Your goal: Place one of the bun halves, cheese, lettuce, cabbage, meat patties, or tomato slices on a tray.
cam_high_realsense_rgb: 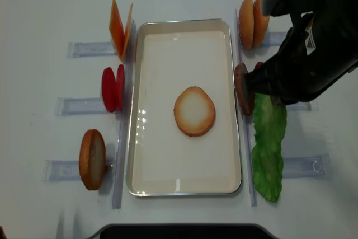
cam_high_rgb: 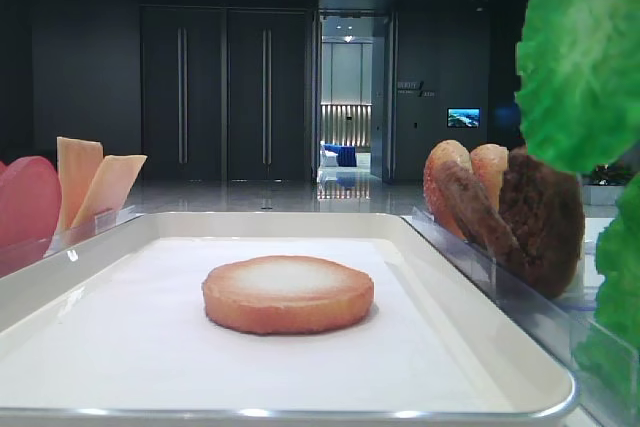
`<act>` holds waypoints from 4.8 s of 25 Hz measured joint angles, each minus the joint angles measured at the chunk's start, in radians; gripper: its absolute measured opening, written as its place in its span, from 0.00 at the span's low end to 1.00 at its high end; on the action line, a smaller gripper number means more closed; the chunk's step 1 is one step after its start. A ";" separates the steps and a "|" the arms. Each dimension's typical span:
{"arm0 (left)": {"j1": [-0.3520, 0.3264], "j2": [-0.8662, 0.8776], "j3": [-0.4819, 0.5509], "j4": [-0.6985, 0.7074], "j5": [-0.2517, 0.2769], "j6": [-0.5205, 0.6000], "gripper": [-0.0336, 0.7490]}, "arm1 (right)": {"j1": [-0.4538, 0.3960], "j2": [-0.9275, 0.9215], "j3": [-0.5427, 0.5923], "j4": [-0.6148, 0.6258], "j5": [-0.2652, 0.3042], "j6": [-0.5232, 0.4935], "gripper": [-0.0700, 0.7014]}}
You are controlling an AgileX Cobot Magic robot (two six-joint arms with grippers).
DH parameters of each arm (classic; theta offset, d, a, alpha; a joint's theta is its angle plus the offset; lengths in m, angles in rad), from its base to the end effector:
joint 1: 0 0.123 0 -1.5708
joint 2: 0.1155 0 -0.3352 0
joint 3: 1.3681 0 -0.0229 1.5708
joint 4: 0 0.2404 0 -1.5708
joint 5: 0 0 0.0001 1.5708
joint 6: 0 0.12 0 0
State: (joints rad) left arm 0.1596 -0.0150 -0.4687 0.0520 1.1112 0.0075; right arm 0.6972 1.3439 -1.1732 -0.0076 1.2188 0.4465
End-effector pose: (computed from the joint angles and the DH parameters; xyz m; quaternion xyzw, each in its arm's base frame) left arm -0.0412 -0.0010 0.2441 -0.0675 0.8673 0.0670 0.4887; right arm 0.1814 0.1508 0.3432 -0.1247 0.9831 0.0693 0.1146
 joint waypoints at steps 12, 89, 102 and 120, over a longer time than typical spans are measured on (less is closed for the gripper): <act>0.000 0.000 0.000 0.000 0.000 0.000 0.40 | 0.000 0.000 -0.013 0.182 -0.173 -0.094 0.12; 0.000 0.000 0.000 0.000 0.000 0.000 0.40 | -0.097 0.304 -0.096 0.242 -0.311 -0.441 0.86; 0.000 0.000 0.000 0.000 0.000 0.000 0.40 | -0.322 0.152 -0.112 0.085 -0.054 -0.357 0.85; 0.000 0.000 0.000 0.000 0.000 0.000 0.40 | -0.809 -0.264 0.353 0.019 -0.003 -0.432 0.79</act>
State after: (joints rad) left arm 0.1596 -0.0150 -0.4687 0.0520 1.1112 0.0075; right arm -0.1120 1.0803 -0.8202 0.0115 1.2162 0.0146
